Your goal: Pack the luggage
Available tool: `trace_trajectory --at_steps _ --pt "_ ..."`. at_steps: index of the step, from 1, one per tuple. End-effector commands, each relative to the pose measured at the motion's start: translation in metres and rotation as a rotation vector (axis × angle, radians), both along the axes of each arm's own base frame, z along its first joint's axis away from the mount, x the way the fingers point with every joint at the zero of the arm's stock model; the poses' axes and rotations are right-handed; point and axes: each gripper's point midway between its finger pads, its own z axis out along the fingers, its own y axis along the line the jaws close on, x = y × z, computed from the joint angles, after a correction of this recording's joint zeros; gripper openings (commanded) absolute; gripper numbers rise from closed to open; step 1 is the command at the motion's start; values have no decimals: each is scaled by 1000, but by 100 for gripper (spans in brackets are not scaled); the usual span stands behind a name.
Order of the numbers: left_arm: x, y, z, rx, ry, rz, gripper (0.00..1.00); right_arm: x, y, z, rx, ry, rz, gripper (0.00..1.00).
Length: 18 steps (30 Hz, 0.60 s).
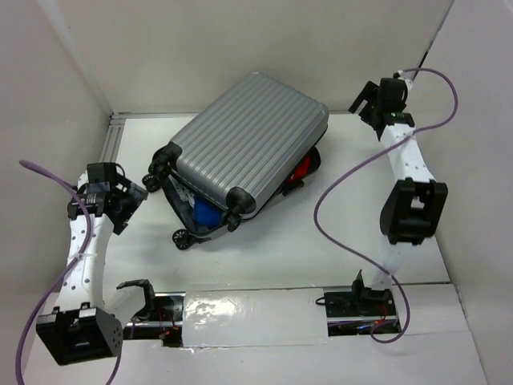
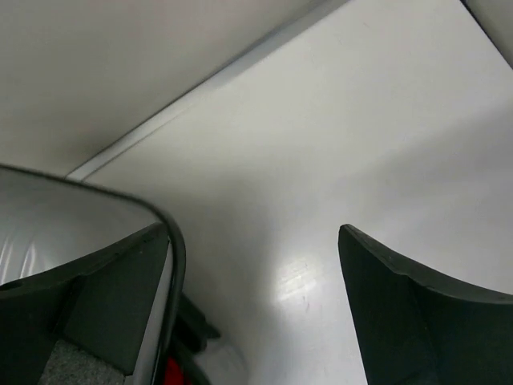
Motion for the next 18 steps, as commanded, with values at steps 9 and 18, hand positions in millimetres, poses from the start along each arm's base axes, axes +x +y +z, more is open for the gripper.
trace_trajectory --at_steps 9,18 --pt "37 0 -46 -70 27 -66 95 122 21 -69 24 52 393 89" --pt "40 -2 -85 -39 170 -54 95 139 115 -110 -83 30 702 90"
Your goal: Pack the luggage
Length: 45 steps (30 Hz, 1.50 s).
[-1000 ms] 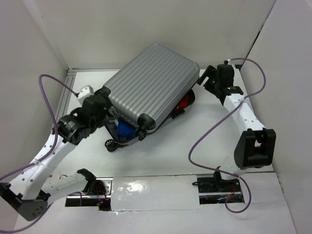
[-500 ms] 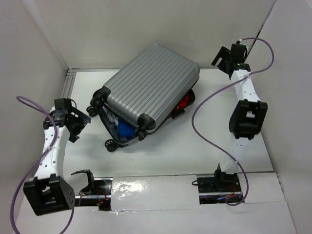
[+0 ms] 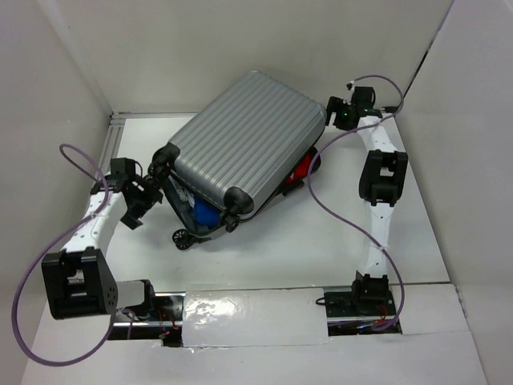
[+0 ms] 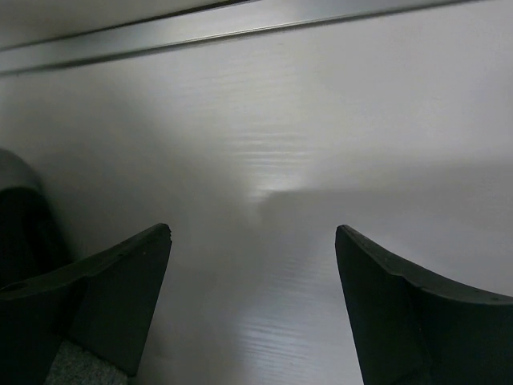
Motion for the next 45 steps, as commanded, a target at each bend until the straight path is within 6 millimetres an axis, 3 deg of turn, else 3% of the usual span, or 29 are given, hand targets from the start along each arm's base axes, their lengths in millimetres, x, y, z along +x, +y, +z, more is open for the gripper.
trace_trajectory --at_steps 1,2,4,5,6,7,8,9,10,11,12,14,15,17,19,21,24,25,27,30,31,32,33,36,38,40,42,43,45 --pt "1 7 -16 10 60 34 95 10 69 44 -87 -142 217 90" --pt "-2 7 -23 6 85 34 92 6 88 42 -95 -135 256 90" --pt "-4 4 -34 -13 126 41 92 -6 104 35 -91 -100 294 87" --pt "-4 4 -37 -14 137 41 92 -11 112 55 -82 -132 315 85" --pt "1 5 -39 -17 125 51 91 -30 124 37 -52 -88 358 83" --pt "2 0 -42 -24 121 37 91 -38 127 41 -31 -99 365 83" --pt "5 -4 -44 -23 118 22 91 -40 130 85 -24 -214 370 82" --pt "8 -8 -43 -32 108 8 91 -47 130 92 -11 -229 360 82" --pt "11 -11 -42 -31 97 -3 91 -62 129 79 -8 -200 360 82" --pt "10 -16 -45 -31 107 -21 91 -68 128 90 -10 -220 360 82" --pt "10 -15 -45 -22 107 -18 91 -77 127 126 -17 -293 359 82" --pt "14 -18 -42 -25 97 -19 91 -96 124 124 -40 -293 363 82" --pt "14 -18 -42 -14 98 -23 91 -105 123 156 -47 -371 361 82" --pt "14 -18 -42 -13 98 -23 91 -122 121 151 -71 -357 352 82" --pt "11 -18 -42 -13 96 -23 91 -134 114 164 -106 -369 305 82" --pt "6 -17 -40 -5 98 -20 91 -143 109 151 -133 -338 269 83" --pt "1 -15 -33 7 91 -15 92 -137 94 137 -199 -281 179 86" --pt "-3 -10 -31 18 100 1 92 -139 90 105 -213 -157 178 86" --pt "-9 -6 -27 25 105 25 94 -132 86 100 -260 -102 156 82" --pt "-19 6 -19 32 94 73 95 -142 68 69 -300 -5 29 81" --pt "-21 9 -15 33 73 85 95 -144 65 71 -290 -14 -11 81" --pt "-26 8 -16 33 79 85 97 -141 57 94 -266 -86 -73 83" --pt "-26 9 -12 23 65 90 97 -143 52 94 -236 -95 -116 87" --pt "-35 12 -12 12 53 135 100 -132 39 125 -193 -190 -186 90" --pt "-38 21 -10 28 52 180 100 -122 24 114 -210 -154 -234 90" --pt "-41 28 -11 36 60 216 100 -107 18 120 -208 -166 -261 90" --pt "-41 35 -14 30 69 258 100 -96 13 98 -220 -110 -266 89" --pt "-38 31 -20 0 84 245 100 -85 8 111 -202 -139 -279 89" --pt "-20 32 -19 -7 35 220 100 -72 18 98 -174 -149 -201 89"
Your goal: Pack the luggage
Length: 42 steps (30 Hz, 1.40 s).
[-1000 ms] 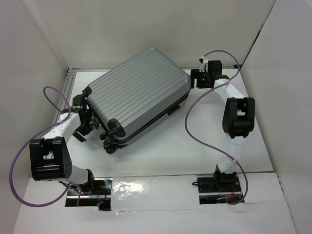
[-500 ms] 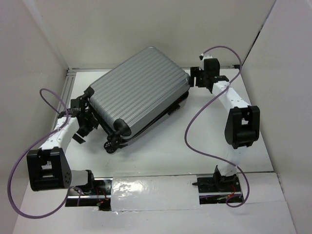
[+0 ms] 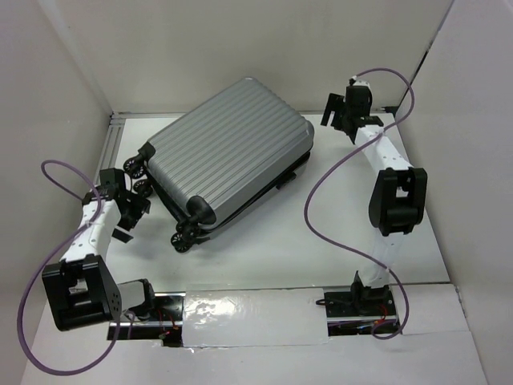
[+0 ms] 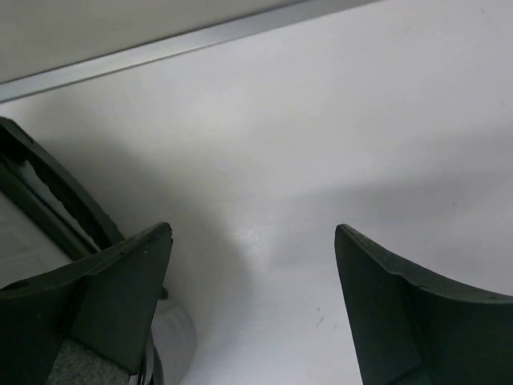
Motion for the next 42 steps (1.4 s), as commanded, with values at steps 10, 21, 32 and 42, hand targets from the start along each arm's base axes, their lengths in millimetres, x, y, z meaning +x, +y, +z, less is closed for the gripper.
trace_trajectory --at_steps 10,21,32,42 --pt "63 3 -27 0 21 -6 98 45 87 -31 120 -25 426 87" --pt "108 -25 -55 -37 48 -125 97 -45 111 -52 160 -23 456 83" --pt "260 -76 -32 47 -112 -465 97 -158 141 -31 232 -50 475 75" --pt "352 -34 24 268 -186 -498 100 -231 92 19 141 -140 236 80"
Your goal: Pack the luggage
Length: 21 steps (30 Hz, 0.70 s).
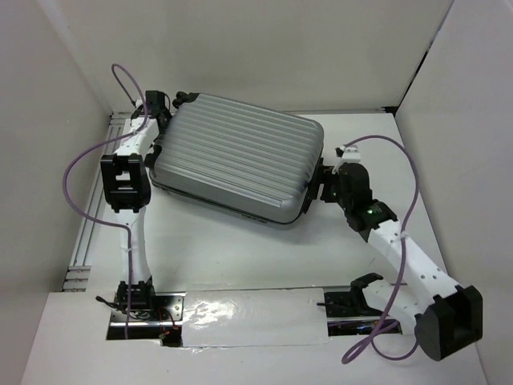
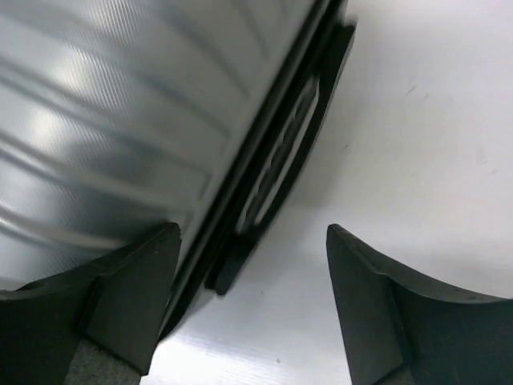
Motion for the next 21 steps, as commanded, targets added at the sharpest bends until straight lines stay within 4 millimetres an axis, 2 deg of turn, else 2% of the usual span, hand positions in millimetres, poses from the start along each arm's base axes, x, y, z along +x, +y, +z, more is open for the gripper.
trace_trajectory --at_steps 1,2,3,4,5,6,9,10,11,12,14,15,16,17,18,19,20,21 --pt "0 -16 37 -8 -2 -43 100 7 -3 46 87 -109 -93 82" --pt "-3 16 57 -12 -41 21 100 13 -9 50 78 -110 -123 83" --pt "-6 31 68 -17 -62 45 100 15 -16 47 75 -88 -156 85" --pt "-14 47 71 -36 -61 99 100 18 -22 47 80 -78 -201 85" --pt "-18 63 82 -34 -81 126 100 23 -24 52 88 -77 -217 85" --pt "-27 89 100 -28 -111 173 100 28 -33 45 75 -53 -258 85" --pt "-48 128 126 -13 -129 250 100 38 -51 42 107 -45 -384 87" --pt "-54 136 147 2 -163 270 100 45 -58 53 141 -80 -420 87" --pt "-58 141 154 4 -173 269 100 49 -62 52 162 -82 -445 87" --pt "-66 151 161 -3 -181 284 100 54 -61 60 187 -104 -431 87" --pt "-79 154 182 -16 -204 276 100 60 -62 69 224 -135 -412 88" --pt "-89 153 184 -29 -182 277 100 63 -61 76 244 -151 -416 88" --pt "-97 150 184 -34 -164 278 100 67 -69 84 271 -175 -449 90" --pt "-114 143 185 -46 -139 286 100 70 -72 90 297 -196 -463 90" --pt "-127 140 180 -51 -113 307 100 75 -69 100 307 -225 -442 90" --pt "-142 134 173 -70 -86 323 100 85 -78 96 300 -218 -469 90" --pt "-167 124 136 -111 8 374 100 91 -83 94 298 -202 -498 90" --pt "-187 114 153 -121 -41 381 100 102 -90 112 289 -230 -515 91"
